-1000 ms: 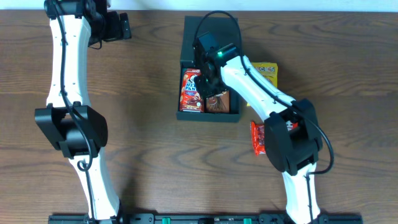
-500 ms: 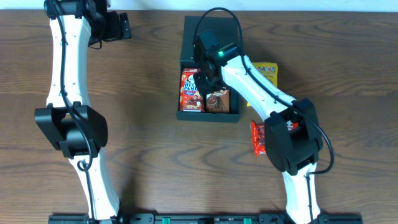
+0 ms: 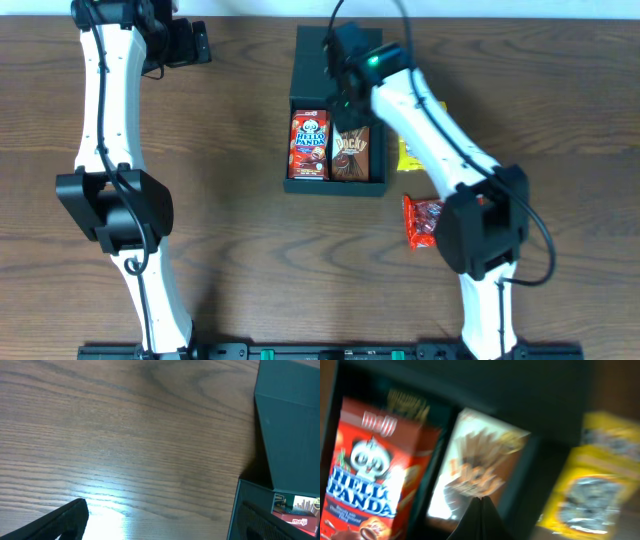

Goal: Pack container
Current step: 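Withdraw the right gripper and grasp the yellow Hacks bag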

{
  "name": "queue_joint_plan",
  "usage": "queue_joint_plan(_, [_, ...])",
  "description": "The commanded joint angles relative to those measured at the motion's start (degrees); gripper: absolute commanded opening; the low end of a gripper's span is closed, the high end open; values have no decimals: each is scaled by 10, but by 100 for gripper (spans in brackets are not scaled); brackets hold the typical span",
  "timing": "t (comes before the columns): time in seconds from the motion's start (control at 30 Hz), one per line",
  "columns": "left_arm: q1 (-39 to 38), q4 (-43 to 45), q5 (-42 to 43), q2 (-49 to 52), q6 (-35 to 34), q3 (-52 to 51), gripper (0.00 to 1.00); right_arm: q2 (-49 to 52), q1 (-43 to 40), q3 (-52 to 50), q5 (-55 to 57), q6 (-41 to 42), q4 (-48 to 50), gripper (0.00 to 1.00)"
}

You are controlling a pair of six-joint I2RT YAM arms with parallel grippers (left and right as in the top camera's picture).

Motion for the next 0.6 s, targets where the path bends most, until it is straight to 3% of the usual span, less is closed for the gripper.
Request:
queue_joint_plan(0.0, [1, -5, -1, 5, -1, -4, 95, -29, -52, 17, 48, -7, -3, 2])
queue_joint_plan(0.13, [2, -8, -5, 5, 0, -4, 95, -27, -124, -5, 41, -7, -7, 2])
queue_joint_plan(0.17, [2, -8, -5, 5, 0, -4, 95, -27, -142, -15, 30, -7, -5, 8])
queue_joint_plan(0.23, [2, -6, -5, 5, 0, -4, 95, -27, -173, -36, -15, -23, 2, 32])
queue_joint_plan(0.3, [2, -1, -4, 5, 0, -4, 95, -27, -190, -63, -48, -28, 17, 44])
queue_joint_plan(0.4, [2, 5, -4, 5, 0, -4, 95, -27, -198, -125, -50, -31, 64, 71])
queue_joint_plan(0.47, [2, 5, -4, 5, 0, -4, 95, -26, -196, -154, -50, -32, 94, 80])
queue_joint_plan(0.57, [2, 5, -4, 5, 0, -4, 95, -26, -192, -186, -50, -32, 135, 87])
